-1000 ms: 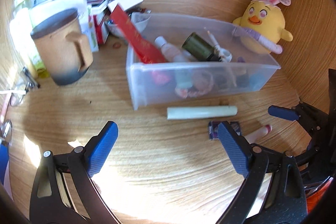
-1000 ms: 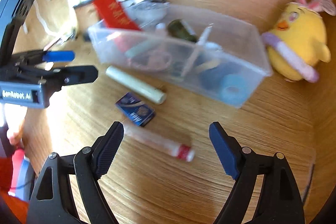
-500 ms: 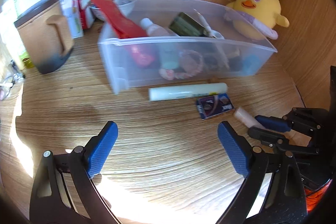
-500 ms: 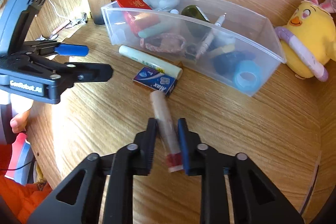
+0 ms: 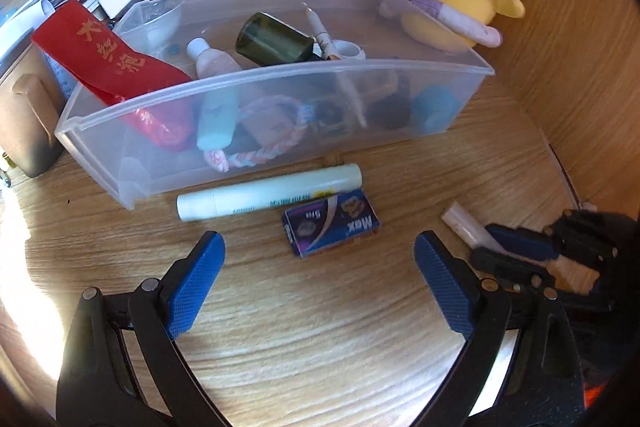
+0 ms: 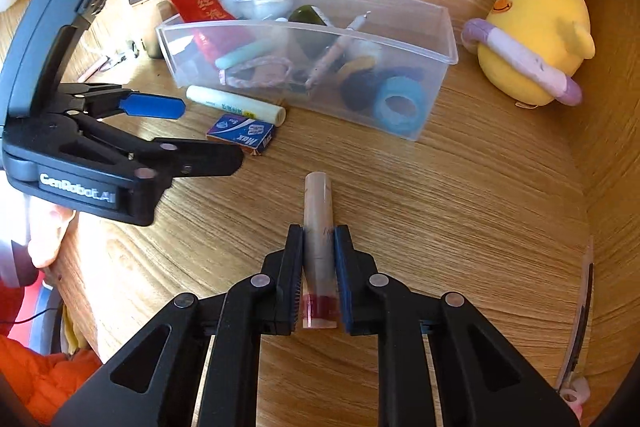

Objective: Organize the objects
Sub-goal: 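Grasp the white red-capped tube with the right gripper while the left gripper grasps the blue Max box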

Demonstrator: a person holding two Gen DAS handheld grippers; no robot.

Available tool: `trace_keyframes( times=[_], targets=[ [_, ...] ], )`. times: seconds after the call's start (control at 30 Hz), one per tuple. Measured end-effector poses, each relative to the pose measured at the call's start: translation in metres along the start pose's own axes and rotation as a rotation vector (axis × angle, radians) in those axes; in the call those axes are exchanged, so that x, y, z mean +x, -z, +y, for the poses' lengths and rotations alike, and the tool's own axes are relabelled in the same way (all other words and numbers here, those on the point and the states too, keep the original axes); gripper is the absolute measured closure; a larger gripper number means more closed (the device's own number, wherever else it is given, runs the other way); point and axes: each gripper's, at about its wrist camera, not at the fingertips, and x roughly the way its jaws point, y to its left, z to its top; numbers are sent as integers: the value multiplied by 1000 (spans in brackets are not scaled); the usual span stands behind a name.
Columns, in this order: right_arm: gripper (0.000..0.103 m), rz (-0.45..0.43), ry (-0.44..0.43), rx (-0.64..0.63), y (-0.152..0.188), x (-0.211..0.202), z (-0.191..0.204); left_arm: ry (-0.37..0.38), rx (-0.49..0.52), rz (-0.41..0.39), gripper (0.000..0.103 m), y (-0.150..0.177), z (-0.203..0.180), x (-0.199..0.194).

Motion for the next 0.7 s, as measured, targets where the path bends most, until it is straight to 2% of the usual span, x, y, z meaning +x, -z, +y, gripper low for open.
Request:
trace_keyframes(
  times=[0.1,0.23,0.33,0.4,0.53,0.7],
  targets=[
    [89,-20,-2,6,-1,-3,0,-15,-36,-1,7,-3,1,4],
    [89,-46,-11,24,-3,-8,-1,-53,-37,-4,22,-3,-4,7],
    [89,-58,-8,28,-7,-7,1,-49,-22,-13,25,-1,-10,8],
    [89,-67,-7,30,-8,-9,1,-62,-5,-20,31,0,-13,8],
    [89,-80,-6,45,-11,-11,-1,-64,25,-28,53,-1,-16,8],
    [89,-106,-10,82,-16,-17,-6,-36,13,-31,53,-2,-11,5]
  ],
)
